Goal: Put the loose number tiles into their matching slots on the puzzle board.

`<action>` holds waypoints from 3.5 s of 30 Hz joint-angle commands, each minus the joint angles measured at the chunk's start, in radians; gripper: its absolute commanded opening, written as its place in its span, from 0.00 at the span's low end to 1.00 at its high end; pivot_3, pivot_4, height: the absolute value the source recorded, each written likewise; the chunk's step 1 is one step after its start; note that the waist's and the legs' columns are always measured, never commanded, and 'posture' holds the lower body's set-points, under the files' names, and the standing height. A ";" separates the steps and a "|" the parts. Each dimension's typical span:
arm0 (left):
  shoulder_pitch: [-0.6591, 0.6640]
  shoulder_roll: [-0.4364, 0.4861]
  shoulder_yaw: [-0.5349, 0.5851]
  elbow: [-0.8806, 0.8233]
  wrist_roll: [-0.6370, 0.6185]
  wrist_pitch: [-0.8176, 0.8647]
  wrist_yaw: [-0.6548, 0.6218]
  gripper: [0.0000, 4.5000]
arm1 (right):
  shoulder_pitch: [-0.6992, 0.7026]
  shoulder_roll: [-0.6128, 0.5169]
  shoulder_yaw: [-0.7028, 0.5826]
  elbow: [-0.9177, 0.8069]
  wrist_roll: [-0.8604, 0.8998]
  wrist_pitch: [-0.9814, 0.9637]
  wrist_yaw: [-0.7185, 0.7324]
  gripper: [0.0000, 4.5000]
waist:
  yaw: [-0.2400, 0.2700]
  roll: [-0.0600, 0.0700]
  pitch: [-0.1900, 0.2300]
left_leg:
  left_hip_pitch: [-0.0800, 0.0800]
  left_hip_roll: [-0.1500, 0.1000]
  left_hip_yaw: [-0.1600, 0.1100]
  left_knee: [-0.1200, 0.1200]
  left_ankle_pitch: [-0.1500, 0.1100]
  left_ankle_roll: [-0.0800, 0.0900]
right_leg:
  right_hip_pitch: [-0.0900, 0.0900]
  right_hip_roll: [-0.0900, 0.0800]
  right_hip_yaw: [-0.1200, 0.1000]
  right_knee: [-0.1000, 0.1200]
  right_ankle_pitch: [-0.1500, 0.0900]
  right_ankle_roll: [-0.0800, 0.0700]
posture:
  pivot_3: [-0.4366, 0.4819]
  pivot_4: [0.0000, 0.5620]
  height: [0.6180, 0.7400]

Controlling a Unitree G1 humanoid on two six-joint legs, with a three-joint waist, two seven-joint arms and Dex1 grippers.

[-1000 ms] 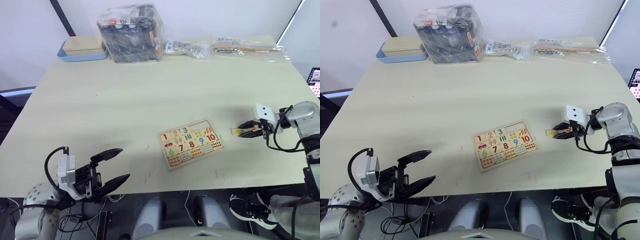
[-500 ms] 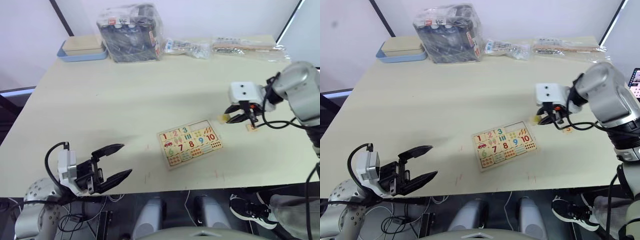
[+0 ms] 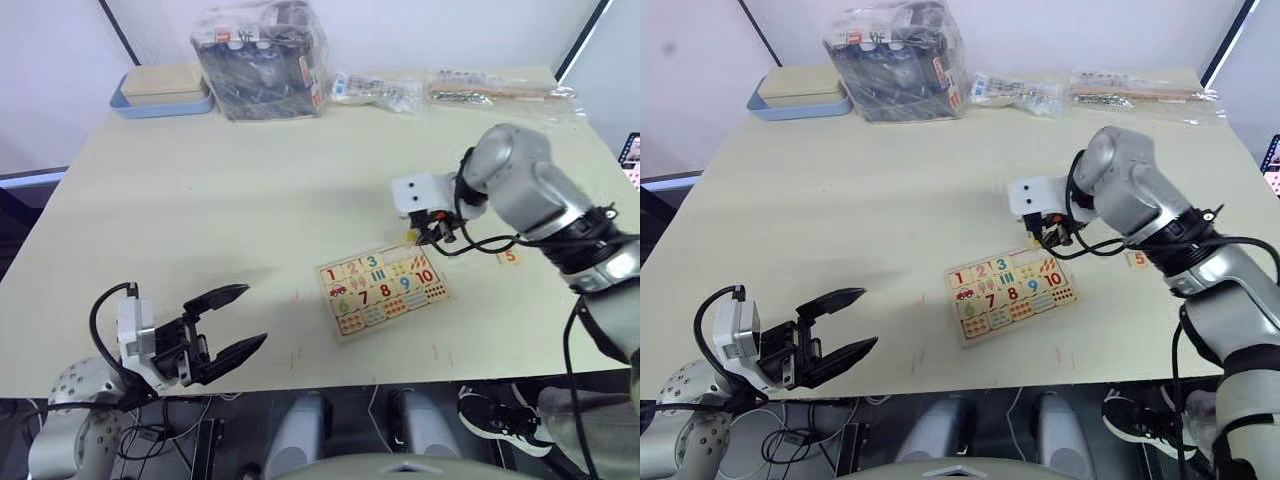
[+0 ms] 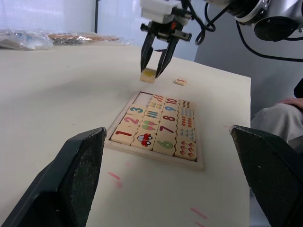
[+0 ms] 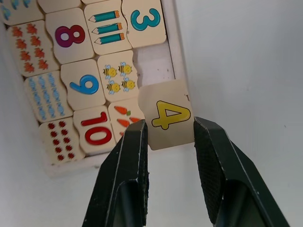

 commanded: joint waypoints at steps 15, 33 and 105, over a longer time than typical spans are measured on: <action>0.034 -0.010 0.047 -0.011 -0.027 -0.035 -0.019 1.00 | -0.002 0.092 0.013 0.084 -0.061 -0.062 -0.015 0.19 | -0.002 0.000 0.000 | 0.001 0.000 0.000 0.000 0.000 0.000 | 0.000 0.002 0.000 0.001 0.000 0.000 | 0.48 0.27 1.00; 0.050 -0.025 0.040 -0.026 -0.020 -0.040 -0.010 1.00 | 0.004 0.131 0.011 0.130 -0.087 -0.083 -0.011 0.19 | -0.003 0.000 0.000 | 0.001 -0.001 0.000 0.001 0.000 0.000 | 0.000 0.002 0.000 0.004 0.000 0.000 | 0.48 0.27 1.00; 0.058 -0.037 0.034 -0.004 -0.004 -0.071 -0.014 1.00 | 0.006 0.177 -0.004 0.226 -0.111 -0.170 -0.009 0.19 | -0.003 -0.002 -0.002 | 0.003 -0.001 0.000 0.002 0.001 -0.001 | 0.000 0.003 0.000 0.009 0.000 0.000 | 0.48 0.27 1.00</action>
